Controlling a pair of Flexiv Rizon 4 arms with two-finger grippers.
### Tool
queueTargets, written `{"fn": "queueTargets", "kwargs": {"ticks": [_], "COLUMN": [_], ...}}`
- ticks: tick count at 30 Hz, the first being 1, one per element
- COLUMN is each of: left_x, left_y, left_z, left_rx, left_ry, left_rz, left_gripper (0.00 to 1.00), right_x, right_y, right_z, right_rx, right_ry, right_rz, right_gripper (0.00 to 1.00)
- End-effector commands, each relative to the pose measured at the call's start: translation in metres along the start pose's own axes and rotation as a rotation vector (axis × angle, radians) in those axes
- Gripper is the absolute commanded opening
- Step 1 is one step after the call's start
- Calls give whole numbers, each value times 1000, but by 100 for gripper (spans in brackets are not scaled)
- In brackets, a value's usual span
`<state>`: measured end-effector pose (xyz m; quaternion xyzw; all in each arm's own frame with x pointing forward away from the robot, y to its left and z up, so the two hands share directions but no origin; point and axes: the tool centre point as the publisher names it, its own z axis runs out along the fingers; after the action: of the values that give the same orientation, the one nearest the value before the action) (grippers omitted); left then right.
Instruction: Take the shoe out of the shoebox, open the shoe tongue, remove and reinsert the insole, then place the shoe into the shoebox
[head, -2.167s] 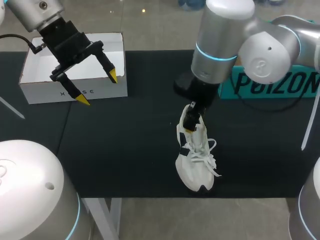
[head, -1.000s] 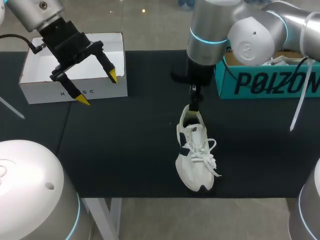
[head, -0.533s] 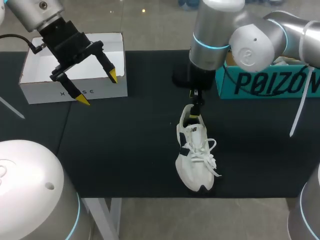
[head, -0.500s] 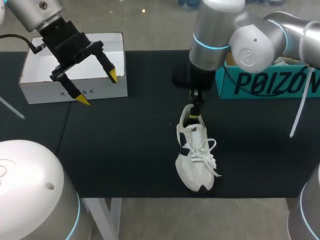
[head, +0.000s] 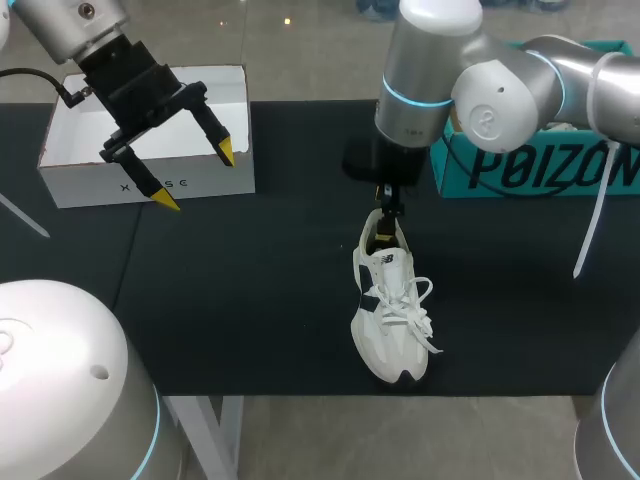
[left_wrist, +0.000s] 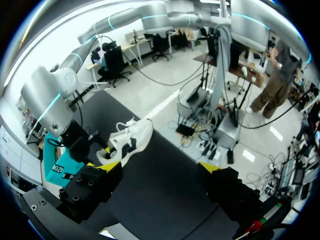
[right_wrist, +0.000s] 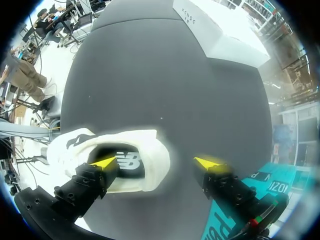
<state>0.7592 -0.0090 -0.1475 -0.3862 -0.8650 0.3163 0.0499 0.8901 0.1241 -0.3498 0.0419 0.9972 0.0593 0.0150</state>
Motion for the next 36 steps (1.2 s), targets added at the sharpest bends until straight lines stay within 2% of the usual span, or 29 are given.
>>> {"fn": "queueTargets", "kwargs": {"ticks": [1,9,13,14,15,16,20,22,29,31,32,36], "left_x": [0,0,0,0,0,0,0,0,0,0,0,0], "left_y": [0,0,0,0,0,0,0,0,0,0,0,0], "left_z": [0,0,0,0,0,0,0,0,0,0,0,0], "left_rx": [-2,-2,-2,-2,-2,-2,-2,-2,-2,-2,-2,-2], "left_ry": [3,3,3,3,3,3,3,3,3,3,3,3], "left_rz": [0,0,0,0,0,0,0,0,0,0,0,0], "left_gripper": [100,100,100,100,100,100,100,100,100,100,100,100], "right_x": [-5,-8,-8,-7,-7,-7,-5,-5,-1,1,3,7], "right_y": [1,-2,-3,-3,-3,-4,-4,-5,-7,-7,-7,-5], "right_z": [3,9,10,10,10,10,10,10,10,8,7,1], "right_rx": [3,17,19,17,18,18,18,18,10,8,7,1], "right_ry": [4,10,12,12,12,12,13,12,11,9,8,-14], "right_rz": [1,8,12,14,14,14,16,19,26,30,30,32], "right_gripper": [100,100,85,78,59,49,28,22,13,2,0,0]}}
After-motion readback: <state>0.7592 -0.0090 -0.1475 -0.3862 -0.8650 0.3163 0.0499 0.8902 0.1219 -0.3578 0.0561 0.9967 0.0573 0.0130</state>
